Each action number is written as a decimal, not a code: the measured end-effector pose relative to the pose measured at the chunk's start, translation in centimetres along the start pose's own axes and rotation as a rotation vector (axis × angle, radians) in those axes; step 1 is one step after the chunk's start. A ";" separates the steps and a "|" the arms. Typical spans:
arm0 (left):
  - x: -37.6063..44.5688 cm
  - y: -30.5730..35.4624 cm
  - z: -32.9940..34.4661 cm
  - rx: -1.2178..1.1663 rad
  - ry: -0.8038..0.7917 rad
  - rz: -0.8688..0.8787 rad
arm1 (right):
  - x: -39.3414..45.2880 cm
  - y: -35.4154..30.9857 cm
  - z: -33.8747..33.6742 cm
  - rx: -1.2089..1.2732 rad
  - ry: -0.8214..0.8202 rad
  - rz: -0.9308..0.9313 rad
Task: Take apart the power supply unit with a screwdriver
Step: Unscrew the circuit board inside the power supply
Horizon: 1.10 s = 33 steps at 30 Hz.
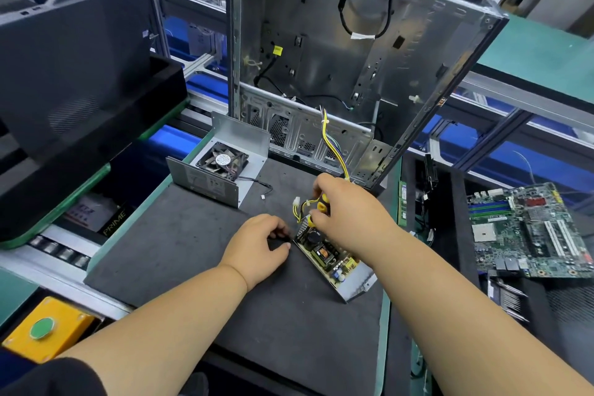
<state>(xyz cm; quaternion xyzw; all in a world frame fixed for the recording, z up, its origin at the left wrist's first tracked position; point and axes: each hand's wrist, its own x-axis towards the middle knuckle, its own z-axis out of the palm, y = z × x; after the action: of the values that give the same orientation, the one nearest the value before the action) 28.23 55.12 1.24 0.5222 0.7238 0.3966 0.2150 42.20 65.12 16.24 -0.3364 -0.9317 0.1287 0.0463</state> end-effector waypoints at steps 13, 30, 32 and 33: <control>-0.1 0.4 -0.3 -0.032 -0.001 0.008 | -0.3 0.0 0.2 -0.031 0.019 0.053; -1.3 2.1 0.2 0.385 0.148 0.281 | -2.6 0.2 -1.8 0.145 0.157 0.079; -1.2 2.2 0.5 0.458 0.200 0.352 | -2.9 0.3 -2.0 0.160 0.159 0.090; -1.1 2.3 0.6 0.502 0.221 0.388 | -3.0 0.3 -2.0 0.161 0.159 0.093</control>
<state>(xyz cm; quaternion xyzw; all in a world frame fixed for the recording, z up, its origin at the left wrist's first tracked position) 30.42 54.60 2.55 0.6407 0.7048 0.2939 -0.0797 45.05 63.80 18.09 -0.3837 -0.8952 0.1779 0.1407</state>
